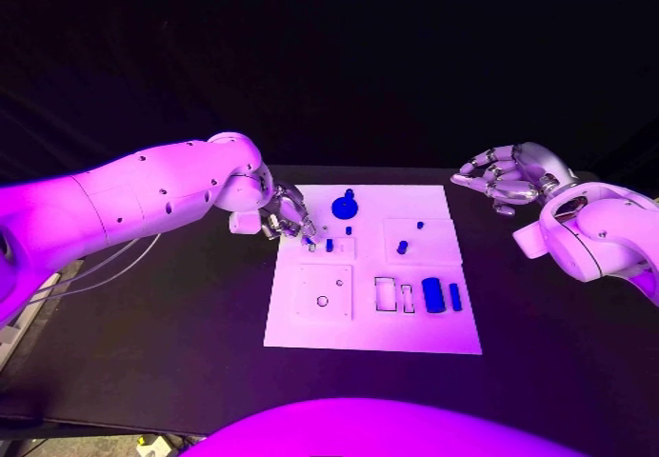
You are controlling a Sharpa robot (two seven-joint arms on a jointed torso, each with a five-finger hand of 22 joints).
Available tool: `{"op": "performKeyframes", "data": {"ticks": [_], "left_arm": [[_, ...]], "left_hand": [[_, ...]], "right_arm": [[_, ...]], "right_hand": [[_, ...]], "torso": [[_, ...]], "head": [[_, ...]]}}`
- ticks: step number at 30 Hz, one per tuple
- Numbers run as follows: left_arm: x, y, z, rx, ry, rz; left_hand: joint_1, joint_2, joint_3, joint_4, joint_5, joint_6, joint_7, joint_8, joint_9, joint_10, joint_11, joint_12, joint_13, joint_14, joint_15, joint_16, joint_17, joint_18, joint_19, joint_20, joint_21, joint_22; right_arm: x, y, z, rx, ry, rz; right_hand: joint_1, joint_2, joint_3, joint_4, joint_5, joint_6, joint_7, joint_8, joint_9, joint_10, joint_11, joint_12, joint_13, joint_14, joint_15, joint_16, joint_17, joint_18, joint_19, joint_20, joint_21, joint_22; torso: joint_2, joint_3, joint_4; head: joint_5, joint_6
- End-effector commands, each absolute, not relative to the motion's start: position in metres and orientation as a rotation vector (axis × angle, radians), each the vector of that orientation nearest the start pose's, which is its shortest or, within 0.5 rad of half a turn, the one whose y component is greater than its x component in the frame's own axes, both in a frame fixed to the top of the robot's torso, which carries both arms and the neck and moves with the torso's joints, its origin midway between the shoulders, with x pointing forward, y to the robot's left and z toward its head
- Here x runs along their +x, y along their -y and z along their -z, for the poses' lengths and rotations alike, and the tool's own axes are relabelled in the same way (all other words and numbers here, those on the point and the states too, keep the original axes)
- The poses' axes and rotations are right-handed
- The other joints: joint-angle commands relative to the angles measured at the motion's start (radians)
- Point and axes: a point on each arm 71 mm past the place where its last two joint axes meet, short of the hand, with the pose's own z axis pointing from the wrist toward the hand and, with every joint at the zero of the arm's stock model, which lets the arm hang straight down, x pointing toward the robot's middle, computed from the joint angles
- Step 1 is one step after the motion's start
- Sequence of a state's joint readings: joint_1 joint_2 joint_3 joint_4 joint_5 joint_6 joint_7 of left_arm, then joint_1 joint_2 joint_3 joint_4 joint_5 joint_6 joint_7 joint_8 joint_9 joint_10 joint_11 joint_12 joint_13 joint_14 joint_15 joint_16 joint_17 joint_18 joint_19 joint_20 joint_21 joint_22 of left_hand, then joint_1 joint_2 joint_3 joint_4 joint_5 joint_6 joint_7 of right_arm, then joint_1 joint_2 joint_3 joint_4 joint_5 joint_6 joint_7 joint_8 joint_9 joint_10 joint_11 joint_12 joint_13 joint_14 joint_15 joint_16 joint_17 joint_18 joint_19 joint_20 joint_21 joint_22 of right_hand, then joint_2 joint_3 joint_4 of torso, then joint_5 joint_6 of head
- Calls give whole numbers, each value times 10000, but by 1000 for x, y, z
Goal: Assemble the parts on the task board
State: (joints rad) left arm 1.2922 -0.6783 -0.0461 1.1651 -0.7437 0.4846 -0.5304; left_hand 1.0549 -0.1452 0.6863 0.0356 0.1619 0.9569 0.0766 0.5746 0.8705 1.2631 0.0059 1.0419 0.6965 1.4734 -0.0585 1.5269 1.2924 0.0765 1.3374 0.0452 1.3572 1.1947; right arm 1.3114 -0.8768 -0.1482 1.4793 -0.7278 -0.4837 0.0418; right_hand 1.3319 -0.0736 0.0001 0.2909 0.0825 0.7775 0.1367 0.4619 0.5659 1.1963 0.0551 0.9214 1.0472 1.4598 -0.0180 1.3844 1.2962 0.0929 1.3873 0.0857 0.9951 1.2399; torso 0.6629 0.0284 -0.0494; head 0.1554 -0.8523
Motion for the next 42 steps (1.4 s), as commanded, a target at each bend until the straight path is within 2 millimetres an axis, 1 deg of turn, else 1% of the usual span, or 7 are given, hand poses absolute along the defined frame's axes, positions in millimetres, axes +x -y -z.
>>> {"op": "performKeyframes", "data": {"ticks": [1, 4, 10, 15, 25, 32, 42], "left_arm": [[533, -228, 214, -3473, -26453, 4966], [535, -228, 213, -3251, -26669, 4833], [539, -225, 211, -2744, -27081, 4550], [542, -222, 210, -2312, -27242, 4122], [547, -215, 211, -1557, -27160, 3215], [550, -208, 213, -1180, -27287, 2916], [552, -201, 215, -1185, -27721, 3214]], "left_hand": [[-6, 414, 2547, -659, 593, -436, -130, 219, 338, 15, -177, 199, 36, 716, -65, -62, 1967, 116, -151, 23, -25, -20], [-224, 498, 2680, -789, 599, -482, -138, 302, 496, -18, -183, 261, 78, 719, -72, -47, 1988, 115, -149, 19, -14, 2], [-457, 553, 2839, -991, 685, -495, -155, 410, 695, 10, -199, 403, 222, 743, -83, 6, 2069, 112, -142, 8, 7, 35], [-862, 733, 3035, -1066, 719, -484, -186, 529, 953, 58, -221, 555, 376, 772, -102, 67, 2161, 101, -110, -7, 48, 102], [-1244, 943, 3194, -1072, 617, -528, -203, 611, 1212, 44, -234, 617, 402, 770, -118, 69, 2160, 96, -97, -23, 66, 139], [-1709, 1202, 3373, -1057, 526, -680, -222, 863, 1762, -2, -244, 752, 487, 777, -128, 90, 2188, 92, -88, -33, 75, 169], [-1894, 1269, 3488, -1126, 541, -764, -238, 1010, 2085, 54, -259, 949, 714, 800, -138, 135, 2260, 86, -71, -42, 93, 206]], "right_arm": [[504, 244, 169, 5200, -16034, -8960], [504, 243, 169, 5201, -16037, -8957], [505, 243, 169, 5202, -16038, -8949], [505, 242, 169, 5194, -16042, -8958], [505, 241, 170, 5188, -16042, -8966], [505, 240, 170, 5170, -16048, -8996], [505, 238, 170, 5155, -16060, -9016]], "right_hand": [[-116, 274, -440, -34, -87, 14, -49, -196, 129, -132, -52, -47, -64, 431, -60, -150, 245, 162, -67, -51, -102, -16], [-116, 274, -440, -34, -87, 14, -49, -196, 129, -132, -52, -47, -64, 431, -60, -150, 245, 162, -67, -51, -102, -16], [-116, 274, -440, -34, -87, 14, -49, -196, 129, -132, -52, -47, -64, 431, -60, -150, 245, 162, -67, -51, -102, -16], [-108, 273, -452, -40, -87, 17, -50, -199, 131, -127, -54, -49, -76, 435, -62, -150, 252, 159, -55, -53, -93, -10], [-108, 273, -452, -40, -87, 17, -50, -199, 131, -127, -54, -49, -76, 435, -62, -150, 252, 159, -55, -53, -93, -10], [-108, 273, -452, -40, -87, 17, -50, -199, 131, -127, -54, -49, -76, 435, -62, -150, 252, 159, -55, -53, -93, -10], [-108, 273, -452, -40, -87, 17, -50, -199, 131, -127, -54, -49, -76, 435, -62, -150, 252, 159, -55, -53, -93, -10]], "torso": [[0, 0, -11], [2, 0, -21], [-4, 0, 7], [2, -4, 5], [-8, -1, 24], [-7, -10, 9], [-2, -4, -11]], "head": [[16, 14], [12, 7], [1, -9], [16, -17], [28, -29], [81, -19], [100, 12]]}}
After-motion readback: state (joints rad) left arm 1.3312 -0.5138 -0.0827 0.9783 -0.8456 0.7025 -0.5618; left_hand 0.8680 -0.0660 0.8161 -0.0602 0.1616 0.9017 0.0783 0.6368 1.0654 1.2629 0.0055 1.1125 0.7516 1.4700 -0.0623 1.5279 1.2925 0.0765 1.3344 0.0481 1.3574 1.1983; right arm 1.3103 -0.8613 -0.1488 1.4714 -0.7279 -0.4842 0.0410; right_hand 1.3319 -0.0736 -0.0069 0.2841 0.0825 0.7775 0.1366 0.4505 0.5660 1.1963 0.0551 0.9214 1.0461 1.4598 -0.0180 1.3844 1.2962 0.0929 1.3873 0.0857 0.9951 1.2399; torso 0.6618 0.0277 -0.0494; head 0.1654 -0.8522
